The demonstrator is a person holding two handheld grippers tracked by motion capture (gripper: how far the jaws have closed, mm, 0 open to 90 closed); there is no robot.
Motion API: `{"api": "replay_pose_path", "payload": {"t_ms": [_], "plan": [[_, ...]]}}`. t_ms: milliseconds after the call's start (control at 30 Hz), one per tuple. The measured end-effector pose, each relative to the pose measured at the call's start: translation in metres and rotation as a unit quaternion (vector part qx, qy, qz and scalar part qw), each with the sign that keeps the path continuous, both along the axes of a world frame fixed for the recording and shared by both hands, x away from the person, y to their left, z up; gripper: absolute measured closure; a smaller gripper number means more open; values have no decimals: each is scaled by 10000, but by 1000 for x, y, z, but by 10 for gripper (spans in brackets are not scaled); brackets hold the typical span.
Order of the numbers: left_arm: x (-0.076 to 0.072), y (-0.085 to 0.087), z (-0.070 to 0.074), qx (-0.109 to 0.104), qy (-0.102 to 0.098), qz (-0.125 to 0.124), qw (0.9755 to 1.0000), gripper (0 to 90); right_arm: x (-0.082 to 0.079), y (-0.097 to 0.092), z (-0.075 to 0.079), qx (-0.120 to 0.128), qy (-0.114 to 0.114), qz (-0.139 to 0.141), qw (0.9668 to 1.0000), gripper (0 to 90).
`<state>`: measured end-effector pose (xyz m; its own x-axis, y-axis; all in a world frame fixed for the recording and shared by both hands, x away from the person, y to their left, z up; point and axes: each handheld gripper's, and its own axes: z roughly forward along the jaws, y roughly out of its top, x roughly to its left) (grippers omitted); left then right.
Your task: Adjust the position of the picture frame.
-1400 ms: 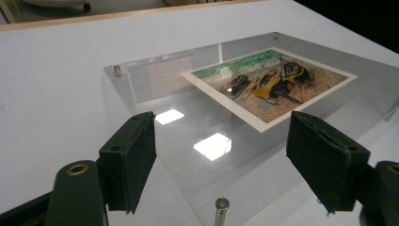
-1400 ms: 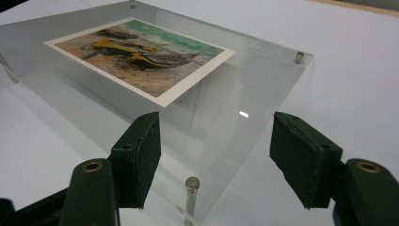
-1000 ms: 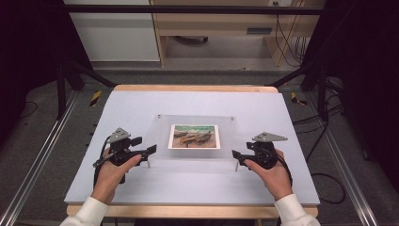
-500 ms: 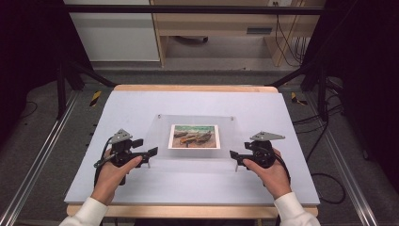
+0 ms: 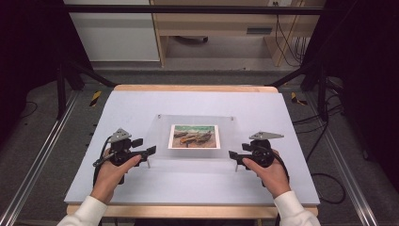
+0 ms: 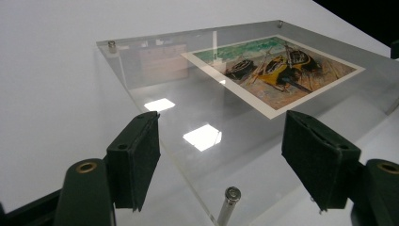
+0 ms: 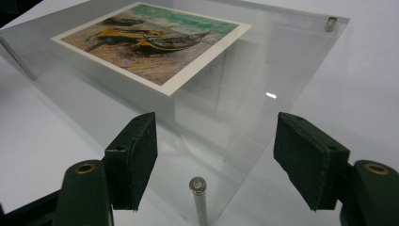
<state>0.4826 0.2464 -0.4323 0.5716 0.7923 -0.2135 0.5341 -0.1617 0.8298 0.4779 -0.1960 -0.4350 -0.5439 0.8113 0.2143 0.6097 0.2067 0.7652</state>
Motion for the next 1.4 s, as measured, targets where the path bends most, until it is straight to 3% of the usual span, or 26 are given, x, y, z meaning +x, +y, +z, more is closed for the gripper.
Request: {"api": "replay_pose_path", "payload": {"t_ms": [567,867,1233,1400], "plan": [[-1,0,-10,29,249,-91,9996,258,-1,1,-2,95,78,46,9999,307],[0,0,-12,-80,354,-110,9993,256,-2,0,-2,149,110,27,9998,306],[3,1,-15,-351,644,-102,9973,242,-1,-1,-4,225,187,2,9996,301],[3,1,-15,-355,649,-92,9972,242,-1,-1,-4,323,284,-26,9991,288]]}}
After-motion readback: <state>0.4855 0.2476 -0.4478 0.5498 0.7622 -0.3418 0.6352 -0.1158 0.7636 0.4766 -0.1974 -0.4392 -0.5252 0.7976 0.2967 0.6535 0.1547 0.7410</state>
